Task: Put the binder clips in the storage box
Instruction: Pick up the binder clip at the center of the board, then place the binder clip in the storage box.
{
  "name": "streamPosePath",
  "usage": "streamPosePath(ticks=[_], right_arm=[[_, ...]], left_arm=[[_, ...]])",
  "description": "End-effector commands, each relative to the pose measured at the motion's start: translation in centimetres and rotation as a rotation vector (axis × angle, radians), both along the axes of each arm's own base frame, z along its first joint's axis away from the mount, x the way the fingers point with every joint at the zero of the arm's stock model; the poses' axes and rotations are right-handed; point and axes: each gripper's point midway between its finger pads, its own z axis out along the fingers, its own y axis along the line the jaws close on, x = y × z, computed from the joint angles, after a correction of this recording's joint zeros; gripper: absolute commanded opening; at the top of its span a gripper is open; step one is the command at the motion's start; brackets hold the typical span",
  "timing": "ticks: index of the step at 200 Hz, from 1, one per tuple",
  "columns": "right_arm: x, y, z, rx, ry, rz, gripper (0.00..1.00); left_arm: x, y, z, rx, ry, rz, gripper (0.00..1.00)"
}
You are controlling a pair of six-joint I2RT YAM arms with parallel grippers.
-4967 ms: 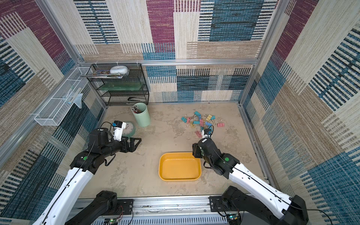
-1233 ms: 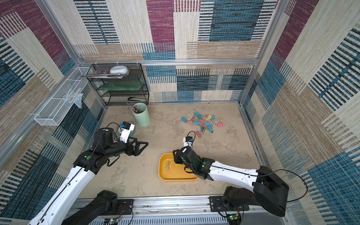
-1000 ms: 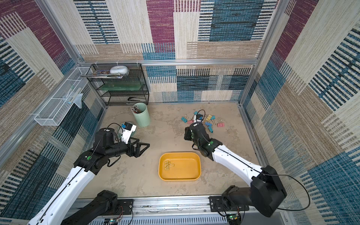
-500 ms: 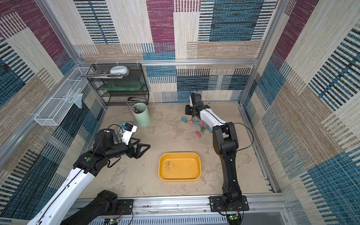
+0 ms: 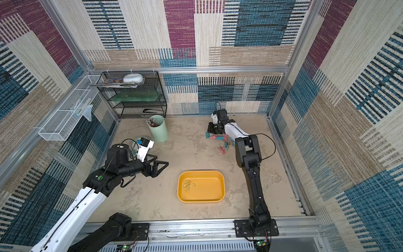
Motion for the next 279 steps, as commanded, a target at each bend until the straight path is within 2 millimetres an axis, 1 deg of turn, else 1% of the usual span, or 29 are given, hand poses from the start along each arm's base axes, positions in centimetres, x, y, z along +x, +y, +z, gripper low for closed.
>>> streamPosePath(ticks=[1,11,23,36,43,62,64,77,79,90,97,105,106,109,113,119,120,136,138,142,150,154,173,189,208,227,242,262,279], right_arm=[[-0.2,0.4,1.2,0.025,-0.017,0.009,0.00],[-0.3,0.4,2.0,0.030,-0.025,0.010,0.00],[-0.6,0.3,3.6,0.044,-0.052,0.005,0.00],[-1.1,0.1,5.7,0.061,-0.085,-0.005,0.00],[-1.5,0.0,7.1,0.073,-0.106,-0.010,0.00],[-3.4,-0.2,10.3,0.121,-0.142,-0.027,0.00],[-3.5,-0.2,10.9,0.130,-0.152,-0.027,0.00],[-5.6,-0.4,12.9,0.168,-0.176,-0.035,0.00],[-5.9,-0.4,12.9,0.171,-0.174,-0.037,0.00],[-8.1,-0.7,14.3,0.202,-0.188,-0.048,0.00],[-9.7,-0.8,15.3,0.222,-0.200,-0.052,0.00],[-11.8,-1.0,15.8,0.247,-0.203,-0.065,0.00],[-12.0,-1.0,16.1,0.252,-0.208,-0.066,0.00],[-12.9,-1.1,16.1,0.260,-0.206,-0.070,0.00],[-13.9,-1.2,16.6,0.274,-0.217,-0.072,0.00],[-15.7,-1.2,16.6,0.287,-0.213,-0.077,0.00],[-15.9,-1.2,16.9,0.291,-0.217,-0.078,0.00],[-20.6,-1.0,16.9,0.316,-0.212,-0.087,0.00],[-21.1,-0.9,16.6,0.316,-0.203,-0.088,0.00],[-22.2,-0.9,17.0,0.323,-0.212,-0.086,0.00],[-24.3,-0.8,16.2,0.321,-0.189,-0.092,0.00],[-25.5,-0.8,16.5,0.330,-0.194,-0.089,0.00],[-30.1,-0.2,15.1,0.369,-0.138,-0.100,0.00],[-33.1,0.4,13.4,0.403,-0.085,-0.099,0.00],[-36.1,2.0,11.5,0.414,-0.016,-0.057,0.00],[-38.0,3.5,9.3,0.381,0.046,-0.024,0.00],[-38.8,5.2,8.2,0.373,0.076,0.010,0.00],[-39.2,7.3,6.8,0.352,0.097,0.030,0.00],[-38.8,8.4,5.5,0.336,0.115,0.015,0.00]], left_arm=[[0.2,-0.1,0.5,-0.012,-0.017,-0.004,1.00],[0.2,-0.1,0.4,-0.011,-0.016,-0.004,1.00],[0.2,-0.1,0.4,-0.010,-0.017,-0.002,1.00],[0.2,-0.1,0.4,-0.009,-0.018,-0.002,0.99],[0.2,-0.1,0.4,-0.009,-0.016,0.000,0.99],[0.3,-0.1,0.4,-0.007,-0.018,0.001,0.99],[0.3,-0.1,0.4,-0.007,-0.018,0.001,0.99],[0.2,-0.1,0.4,-0.008,-0.018,-0.003,1.00],[0.2,-0.1,0.4,-0.008,-0.019,-0.003,0.99],[0.1,-0.2,0.4,-0.011,-0.018,-0.011,1.00],[0.0,-0.3,0.5,-0.013,-0.019,-0.017,1.00],[0.0,-0.4,0.5,-0.014,-0.021,-0.022,1.00],[0.0,-0.4,0.5,-0.014,-0.022,-0.022,1.00],[0.0,-0.4,0.5,-0.014,-0.023,-0.023,1.00],[0.0,-0.4,0.5,-0.013,-0.023,-0.023,1.00],[0.0,-0.4,0.6,-0.013,-0.031,-0.025,1.00],[0.0,-0.4,0.7,-0.014,-0.035,-0.024,1.00],[-0.6,-0.9,1.2,-0.041,-0.058,-0.070,1.00],[-0.7,-1.0,1.2,-0.044,-0.062,-0.079,1.00],[-1.0,-1.2,1.4,-0.052,-0.072,-0.098,0.99],[-1.5,-1.6,2.0,-0.074,-0.105,-0.140,1.00],[-1.8,-1.8,2.3,-0.087,-0.126,-0.157,1.00],[-2.6,-2.1,2.7,-0.121,-0.196,-0.201,1.00],[-2.9,-2.0,2.8,-0.111,-0.233,-0.209,1.00],[-2.9,-1.9,2.9,-0.101,-0.250,-0.210,0.99],[-3.0,-1.8,2.9,-0.095,-0.264,-0.209,0.99],[-2.9,-1.7,2.9,-0.090,-0.267,-0.201,1.00],[-2.8,-1.6,2.8,-0.086,-0.266,-0.194,1.00],[-2.8,-1.5,2.8,-0.084,-0.268,-0.188,0.99]])
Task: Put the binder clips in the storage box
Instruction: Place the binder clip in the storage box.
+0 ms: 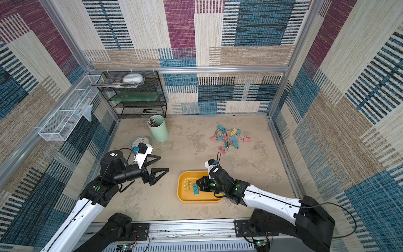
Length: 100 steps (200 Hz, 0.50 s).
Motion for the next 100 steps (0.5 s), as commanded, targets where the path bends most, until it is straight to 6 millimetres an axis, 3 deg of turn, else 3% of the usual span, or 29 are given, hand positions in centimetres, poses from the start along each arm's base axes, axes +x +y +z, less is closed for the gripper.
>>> streamPosePath(ticks=[1,36,100], right_arm=[[1.3,1.8,0.3,0.047,-0.017,-0.053,0.00],[1.2,3.7,-1.6,0.051,0.024,-0.068,0.00],[0.1,4.1,-4.9,-0.035,0.056,-0.105,0.00]], left_arm=[[0.2,0.0,0.4,0.001,-0.037,0.002,0.99],[0.3,0.0,0.2,0.000,-0.020,0.004,1.00],[0.4,0.3,0.5,0.003,-0.041,0.021,1.00]])
